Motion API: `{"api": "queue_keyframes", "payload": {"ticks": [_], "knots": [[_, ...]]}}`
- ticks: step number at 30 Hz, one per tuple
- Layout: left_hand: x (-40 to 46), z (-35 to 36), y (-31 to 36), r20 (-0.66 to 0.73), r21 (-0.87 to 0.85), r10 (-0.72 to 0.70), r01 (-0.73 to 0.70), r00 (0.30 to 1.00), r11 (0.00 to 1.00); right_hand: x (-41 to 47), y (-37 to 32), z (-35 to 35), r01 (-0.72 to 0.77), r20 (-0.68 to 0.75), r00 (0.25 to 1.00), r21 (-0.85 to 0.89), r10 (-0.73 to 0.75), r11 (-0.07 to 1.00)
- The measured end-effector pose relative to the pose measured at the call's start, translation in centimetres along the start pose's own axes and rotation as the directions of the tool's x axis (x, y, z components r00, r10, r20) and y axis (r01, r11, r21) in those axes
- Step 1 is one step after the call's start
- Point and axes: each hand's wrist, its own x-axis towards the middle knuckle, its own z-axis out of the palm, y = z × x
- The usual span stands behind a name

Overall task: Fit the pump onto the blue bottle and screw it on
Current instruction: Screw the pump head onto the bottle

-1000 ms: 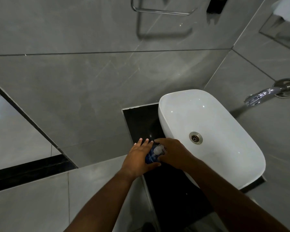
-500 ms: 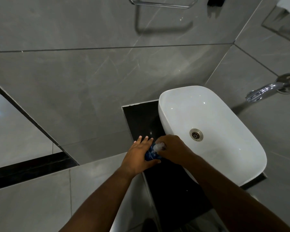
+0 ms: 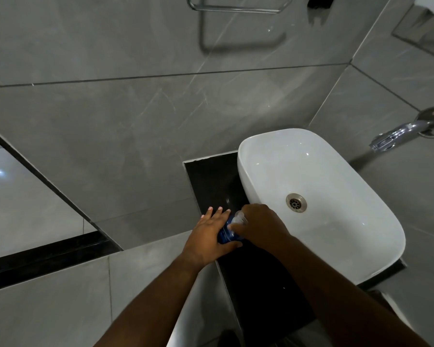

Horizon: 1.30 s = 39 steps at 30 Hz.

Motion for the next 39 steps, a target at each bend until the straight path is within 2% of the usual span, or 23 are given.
{"api": "queue_keyframes", "payload": {"ticks": [2, 5, 7, 10, 12, 15, 18, 23, 27, 29, 31, 35, 39], "knots": [[0.0, -0.1, 0.0, 0.007, -0.002, -0.001, 0.001, 1.000, 1.000, -0.2, 0.3, 0.3, 0.016, -0.041, 0.999, 0.032, -0.015, 0.999], [0.0, -0.1, 0.1, 0.010, 0.004, -0.007, 0.007, 1.000, 1.000, -0.3, 0.5, 0.7, 0.068, -0.017, 0.998, 0.131, -0.066, 0.989], [0.0, -0.1, 0.1, 0.005, 0.010, -0.011, 0.011, 1.000, 1.000, -0.2, 0.9, 1.1, 0.078, -0.042, 0.996, 0.130, -0.073, 0.988], [0.0, 0.0, 0.1, 0.000, 0.019, -0.015, 0.015, 1.000, 1.000, -0.3, 1.2, 1.9, -0.009, -0.074, 0.997, 0.094, 0.016, 0.996], [0.0, 0.1, 0.0, -0.004, 0.016, -0.012, 0.012, 1.000, 1.000, -0.3, 1.6, 2.3, -0.019, -0.094, 0.995, 0.156, 0.034, 0.988], [0.1, 0.1, 0.0, 0.001, 0.010, -0.010, 0.010, 1.000, 1.000, -0.5, 1.9, 2.3, 0.083, -0.114, 0.992, 0.260, -0.055, 0.962], [0.1, 0.2, -0.1, -0.002, 0.004, -0.015, 0.015, 1.000, 1.000, 0.1, 1.7, 2.4, 0.077, -0.061, 0.996, 0.194, -0.066, 0.978], [0.1, 0.3, -0.3, -0.012, 0.014, -0.010, 0.010, 1.000, 1.000, -0.2, 1.6, 2.0, 0.040, -0.174, 0.985, 0.227, 0.000, 0.973], [0.1, 0.4, -0.2, -0.022, 0.025, -0.002, 0.002, 1.000, 1.000, -0.4, 1.7, 2.1, 0.135, -0.163, 0.982, 0.234, -0.097, 0.963], [0.1, 0.4, -0.2, -0.020, 0.022, -0.006, 0.007, 1.000, 1.000, -0.1, 1.6, 2.2, 0.154, -0.115, 0.984, 0.153, -0.137, 0.976], [0.1, 0.3, -0.1, -0.017, 0.023, -0.011, 0.012, 1.000, 1.000, 0.2, 1.5, 2.2, 0.105, -0.092, 0.991, 0.090, -0.097, 0.990], [0.0, 0.3, -0.1, -0.005, 0.047, -0.022, 0.022, 1.000, 0.999, 0.0, 1.8, 2.0, 0.108, -0.178, 0.981, 0.182, -0.075, 0.977], [-0.1, 0.3, -0.1, -0.005, 0.034, -0.012, 0.013, 1.000, 0.999, -0.4, 1.7, 1.7, 0.198, -0.183, 0.970, 0.196, -0.163, 0.960]]}}
